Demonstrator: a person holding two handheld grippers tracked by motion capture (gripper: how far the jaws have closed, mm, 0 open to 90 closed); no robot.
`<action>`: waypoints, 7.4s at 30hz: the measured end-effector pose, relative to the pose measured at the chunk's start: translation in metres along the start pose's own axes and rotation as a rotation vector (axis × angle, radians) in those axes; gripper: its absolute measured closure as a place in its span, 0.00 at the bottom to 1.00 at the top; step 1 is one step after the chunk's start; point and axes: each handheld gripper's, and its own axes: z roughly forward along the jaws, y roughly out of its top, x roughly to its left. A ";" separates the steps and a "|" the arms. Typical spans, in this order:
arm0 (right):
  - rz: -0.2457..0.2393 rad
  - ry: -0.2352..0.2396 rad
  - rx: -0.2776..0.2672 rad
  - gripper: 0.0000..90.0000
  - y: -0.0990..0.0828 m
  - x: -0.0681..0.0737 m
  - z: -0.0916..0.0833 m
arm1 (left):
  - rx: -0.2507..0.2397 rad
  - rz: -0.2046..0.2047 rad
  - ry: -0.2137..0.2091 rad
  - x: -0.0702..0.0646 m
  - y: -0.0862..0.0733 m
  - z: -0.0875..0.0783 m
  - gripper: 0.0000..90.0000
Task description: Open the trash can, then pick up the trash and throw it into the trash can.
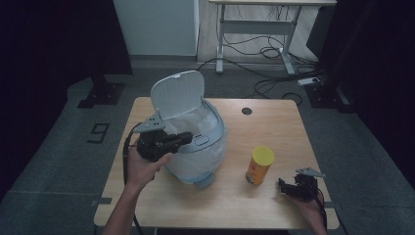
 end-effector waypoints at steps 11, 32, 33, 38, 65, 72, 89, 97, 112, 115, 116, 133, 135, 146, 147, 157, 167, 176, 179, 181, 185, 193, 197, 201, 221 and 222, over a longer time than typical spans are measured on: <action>-0.001 0.000 0.000 0.14 0.000 0.000 0.000 | -0.025 0.016 0.067 0.003 -0.022 -0.026 0.75; -0.002 0.000 0.000 0.14 0.000 0.000 0.000 | 0.010 -0.023 0.188 0.034 -0.085 -0.033 0.39; -0.002 0.000 0.000 0.14 0.000 0.000 0.000 | 0.011 -0.029 0.190 0.036 -0.089 -0.031 0.39; -0.002 0.000 0.000 0.14 0.000 0.000 0.000 | 0.046 -0.034 0.196 0.045 -0.107 -0.020 0.39; -0.035 0.065 -0.014 0.15 0.002 -0.001 -0.005 | 0.112 -0.085 0.242 0.065 -0.157 0.007 0.39; -0.080 0.186 -0.082 0.14 0.005 0.008 -0.019 | 0.136 -0.085 0.239 0.066 -0.164 0.012 0.39; -0.161 0.403 -0.183 0.14 0.023 0.048 -0.019 | 0.143 -0.110 0.237 0.074 -0.172 0.013 0.39; -0.196 0.386 -0.180 0.14 0.028 0.056 -0.005 | 0.155 -0.109 0.233 0.075 -0.174 0.016 0.39; -0.193 0.393 -0.207 0.24 0.035 0.070 0.012 | 0.163 -0.111 0.233 0.076 -0.176 0.017 0.40; -0.213 0.384 -0.214 0.25 0.034 0.071 0.010 | 0.165 -0.109 0.234 0.075 -0.176 0.018 0.40; -0.216 0.380 -0.215 0.26 0.035 0.071 0.009 | 0.165 -0.109 0.233 0.075 -0.176 0.018 0.40; -0.221 0.442 -0.226 0.26 0.058 0.064 -0.020 | 0.160 -0.117 0.234 0.077 -0.176 0.017 0.40; -0.228 0.451 -0.233 0.26 0.064 0.065 -0.025 | 0.159 -0.117 0.235 0.077 -0.176 0.017 0.40; -0.232 0.486 -0.270 0.26 0.090 0.071 -0.045 | 0.158 -0.119 0.234 0.077 -0.176 0.017 0.40; -0.232 0.486 -0.273 0.26 0.092 0.071 -0.046 | 0.157 -0.119 0.234 0.077 -0.176 0.017 0.40; -0.247 0.496 -0.298 0.26 0.116 0.075 -0.063 | 0.156 -0.123 0.233 0.077 -0.176 0.017 0.40; -0.257 0.517 -0.330 0.27 0.147 0.079 -0.081 | 0.155 -0.129 0.232 0.079 -0.177 0.017 0.40; -0.275 0.539 -0.344 0.27 0.172 0.090 -0.094 | 0.154 -0.131 0.231 0.080 -0.178 0.017 0.40; -0.288 0.541 -0.347 0.27 0.179 0.092 -0.098 | 0.157 -0.132 0.228 0.080 -0.178 0.018 0.40; -0.292 0.547 -0.352 0.26 0.183 0.094 -0.101 | 0.157 -0.133 0.229 0.080 -0.179 0.018 0.40; -0.299 0.552 -0.354 0.27 0.191 0.097 -0.105 | 0.158 -0.135 0.229 0.081 -0.179 0.018 0.40; -0.302 0.564 -0.357 0.27 0.202 0.100 -0.108 | 0.162 -0.140 0.229 0.082 -0.180 0.018 0.40; -0.304 0.569 -0.365 0.26 0.207 0.102 -0.110 | 0.162 -0.144 0.229 0.082 -0.181 0.018 0.40; -0.309 0.574 -0.369 0.27 0.212 0.105 -0.113 | 0.162 -0.146 0.231 0.083 -0.181 0.018 0.40; -0.331 0.602 -0.381 0.27 0.239 0.123 -0.120 | 0.172 -0.159 0.231 0.087 -0.185 0.019 0.40; -0.333 0.604 -0.380 0.26 0.240 0.124 -0.120 | 0.172 -0.160 0.231 0.087 -0.185 0.018 0.40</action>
